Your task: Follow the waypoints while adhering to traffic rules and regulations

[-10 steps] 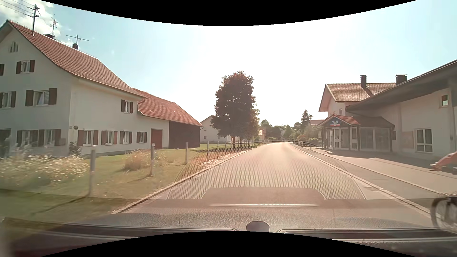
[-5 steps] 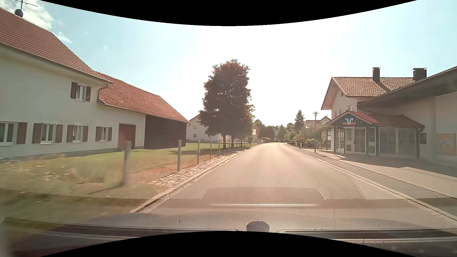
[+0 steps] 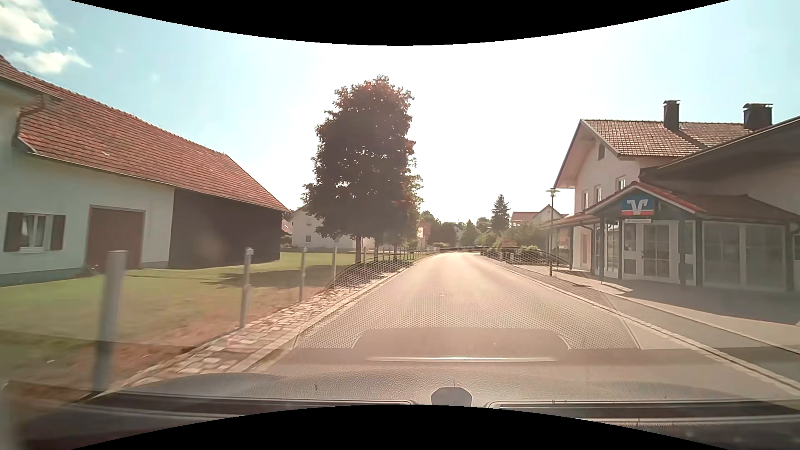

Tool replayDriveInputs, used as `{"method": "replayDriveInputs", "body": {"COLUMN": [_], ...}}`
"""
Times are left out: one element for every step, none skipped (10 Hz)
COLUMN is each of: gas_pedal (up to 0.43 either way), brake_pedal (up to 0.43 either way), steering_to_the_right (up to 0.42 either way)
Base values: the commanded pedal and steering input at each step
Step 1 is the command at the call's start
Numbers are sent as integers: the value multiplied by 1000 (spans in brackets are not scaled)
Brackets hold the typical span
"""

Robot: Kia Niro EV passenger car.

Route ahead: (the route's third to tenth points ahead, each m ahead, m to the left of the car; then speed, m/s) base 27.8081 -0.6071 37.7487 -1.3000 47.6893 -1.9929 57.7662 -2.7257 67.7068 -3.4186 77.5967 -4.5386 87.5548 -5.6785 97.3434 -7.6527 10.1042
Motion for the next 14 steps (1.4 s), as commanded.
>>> {"method": "replayDriveInputs", "body": {"gas_pedal": [130,130,118,118,110,110,98,98,98,98,98,98,98,118], "brake_pedal": [6,6,6,6,6,6,6,6,6,6,6,6,6,6], "steering_to_the_right": [70,70,70,70,69,68,64,56,48,38,29,21,9,-1]}}
